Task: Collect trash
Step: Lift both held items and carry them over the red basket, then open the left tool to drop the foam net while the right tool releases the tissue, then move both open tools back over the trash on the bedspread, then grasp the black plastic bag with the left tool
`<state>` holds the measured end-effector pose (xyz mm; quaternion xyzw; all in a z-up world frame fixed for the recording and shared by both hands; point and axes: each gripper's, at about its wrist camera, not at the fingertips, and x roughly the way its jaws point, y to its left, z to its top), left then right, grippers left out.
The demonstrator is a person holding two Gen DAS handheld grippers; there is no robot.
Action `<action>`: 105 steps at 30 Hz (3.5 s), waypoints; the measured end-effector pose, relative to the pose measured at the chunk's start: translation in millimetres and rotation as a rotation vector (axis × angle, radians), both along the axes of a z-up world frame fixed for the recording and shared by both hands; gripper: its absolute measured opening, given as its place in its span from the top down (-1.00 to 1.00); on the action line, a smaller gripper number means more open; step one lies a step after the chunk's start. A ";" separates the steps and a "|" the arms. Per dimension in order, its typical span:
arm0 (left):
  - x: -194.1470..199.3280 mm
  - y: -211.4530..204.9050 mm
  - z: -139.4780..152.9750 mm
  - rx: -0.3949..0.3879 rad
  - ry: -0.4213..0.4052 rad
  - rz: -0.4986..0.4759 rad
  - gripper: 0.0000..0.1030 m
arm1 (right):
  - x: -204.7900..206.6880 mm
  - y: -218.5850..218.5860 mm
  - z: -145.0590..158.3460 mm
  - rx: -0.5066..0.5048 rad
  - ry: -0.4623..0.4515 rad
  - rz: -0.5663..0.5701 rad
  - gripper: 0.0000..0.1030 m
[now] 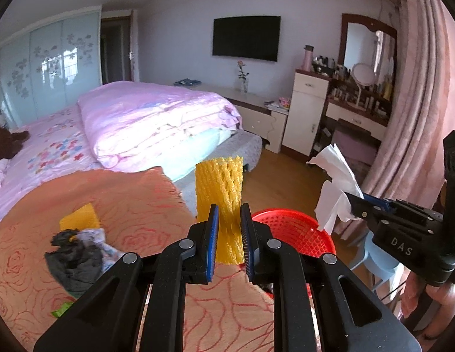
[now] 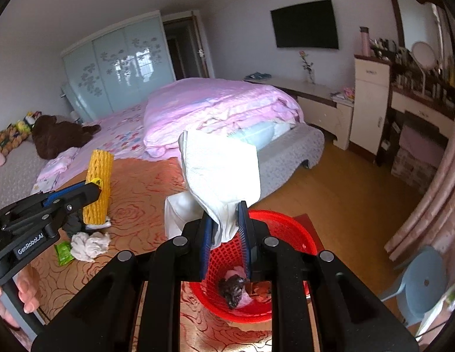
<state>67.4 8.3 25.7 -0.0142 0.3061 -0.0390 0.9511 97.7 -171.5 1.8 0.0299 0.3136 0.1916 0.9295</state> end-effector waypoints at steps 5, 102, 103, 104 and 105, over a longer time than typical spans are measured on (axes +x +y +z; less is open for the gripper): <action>12.9 -12.0 -6.7 -0.009 0.030 -0.029 0.72 | 6.1 -8.8 -8.9 0.001 0.017 -0.028 0.66; -28.7 154.8 -62.8 -0.017 0.169 0.357 0.00 | -12.5 61.6 -44.1 0.014 0.114 0.038 -0.54; -30.5 155.9 -63.5 -0.019 0.163 0.360 0.12 | -12.9 62.4 -44.1 0.013 0.113 0.040 -0.54; -29.8 156.8 -63.6 -0.021 0.158 0.359 0.18 | -13.4 63.2 -44.1 0.011 0.112 0.042 -0.54; -31.9 157.5 -63.1 -0.019 0.151 0.359 0.19 | -14.2 63.8 -44.0 0.010 0.110 0.045 -0.54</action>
